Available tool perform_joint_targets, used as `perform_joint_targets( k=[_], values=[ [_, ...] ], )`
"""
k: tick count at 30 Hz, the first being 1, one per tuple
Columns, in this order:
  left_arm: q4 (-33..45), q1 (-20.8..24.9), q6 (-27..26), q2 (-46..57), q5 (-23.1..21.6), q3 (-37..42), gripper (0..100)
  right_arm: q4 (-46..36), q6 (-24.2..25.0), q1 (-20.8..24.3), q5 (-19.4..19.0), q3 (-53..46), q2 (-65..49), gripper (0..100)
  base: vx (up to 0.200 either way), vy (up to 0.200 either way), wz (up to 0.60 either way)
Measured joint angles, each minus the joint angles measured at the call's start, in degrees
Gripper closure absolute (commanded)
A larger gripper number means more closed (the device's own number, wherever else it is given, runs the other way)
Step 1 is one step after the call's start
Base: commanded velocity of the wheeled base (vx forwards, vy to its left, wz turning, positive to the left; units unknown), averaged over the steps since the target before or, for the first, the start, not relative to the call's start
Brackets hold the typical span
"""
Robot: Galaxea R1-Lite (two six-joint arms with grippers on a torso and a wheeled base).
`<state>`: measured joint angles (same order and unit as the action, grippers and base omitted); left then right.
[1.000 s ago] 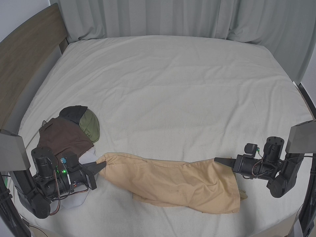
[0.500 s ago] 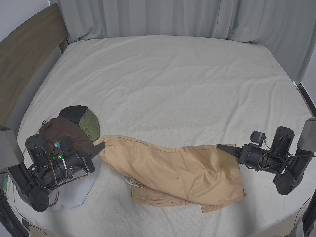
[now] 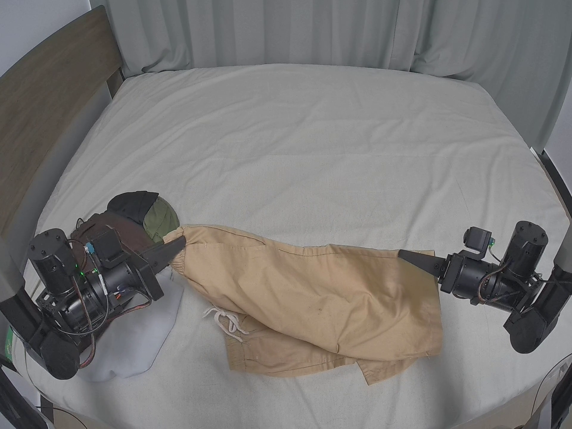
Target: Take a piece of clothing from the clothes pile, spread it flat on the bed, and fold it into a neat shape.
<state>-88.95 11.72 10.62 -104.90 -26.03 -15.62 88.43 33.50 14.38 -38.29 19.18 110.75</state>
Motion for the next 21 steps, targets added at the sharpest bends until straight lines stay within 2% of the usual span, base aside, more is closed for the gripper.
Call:
perform_joint_targets(
  k=[10,21],
  values=[
    [0.05,-0.41,0.11,2.84,-3.69,0.51,100,0.00,0.35,1.05,0.09,-0.27,-1.83,100,0.000,0.000,0.00],
    [0.02,-4.06,0.20,4.38,-9.08,0.40,100,0.04,0.66,1.71,0.17,-0.20,-2.38,100,0.000,0.000,0.00]
  ],
)
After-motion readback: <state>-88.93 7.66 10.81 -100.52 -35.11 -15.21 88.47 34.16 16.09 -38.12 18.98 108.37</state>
